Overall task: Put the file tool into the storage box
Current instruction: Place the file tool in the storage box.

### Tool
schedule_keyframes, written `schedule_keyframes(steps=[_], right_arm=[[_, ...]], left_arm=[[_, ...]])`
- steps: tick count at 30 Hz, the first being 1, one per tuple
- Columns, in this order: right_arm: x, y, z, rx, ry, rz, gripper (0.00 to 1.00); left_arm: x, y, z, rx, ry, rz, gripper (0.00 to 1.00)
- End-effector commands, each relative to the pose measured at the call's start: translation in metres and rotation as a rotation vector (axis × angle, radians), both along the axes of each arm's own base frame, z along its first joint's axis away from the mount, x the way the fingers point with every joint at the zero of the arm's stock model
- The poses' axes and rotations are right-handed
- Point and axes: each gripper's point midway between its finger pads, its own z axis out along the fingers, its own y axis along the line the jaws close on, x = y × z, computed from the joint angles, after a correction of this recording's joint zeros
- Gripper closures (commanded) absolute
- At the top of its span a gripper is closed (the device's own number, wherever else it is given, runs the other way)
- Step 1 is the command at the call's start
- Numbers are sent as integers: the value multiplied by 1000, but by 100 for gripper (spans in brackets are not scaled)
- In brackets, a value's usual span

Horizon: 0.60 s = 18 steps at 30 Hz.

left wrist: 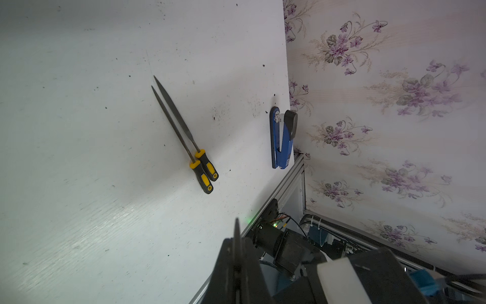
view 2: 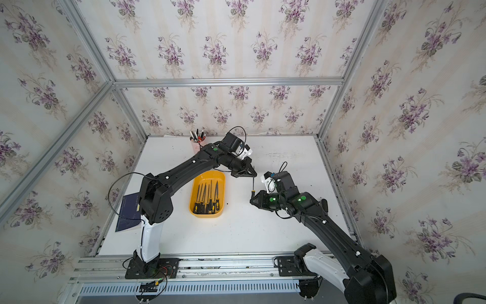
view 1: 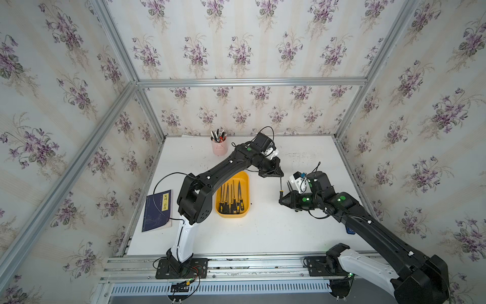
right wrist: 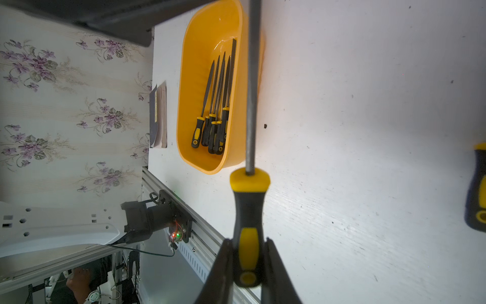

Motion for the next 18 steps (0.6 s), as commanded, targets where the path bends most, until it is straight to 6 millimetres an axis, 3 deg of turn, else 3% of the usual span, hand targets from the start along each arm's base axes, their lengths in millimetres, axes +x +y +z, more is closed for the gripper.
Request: schedule_keyframes(steps=[1,4,7,13,18], right_arm=[[6,4,7,17,-42,10,61],[10,0,13,-2,-69,-10,30],[13,-1,19,-11,-91,-14,18],[14,-1,12,-25,-75,-13,18],[15,-1,10,-29,-74,-12,18]], left_arm=[[-3,10,1,31,-17,-15,100],[1,28,6,45,-28,-7,100],[9,62,13,71,-46,24,100],[21,145,6,173,-56,108,100],[25,192,-15,293,-60,153,100]])
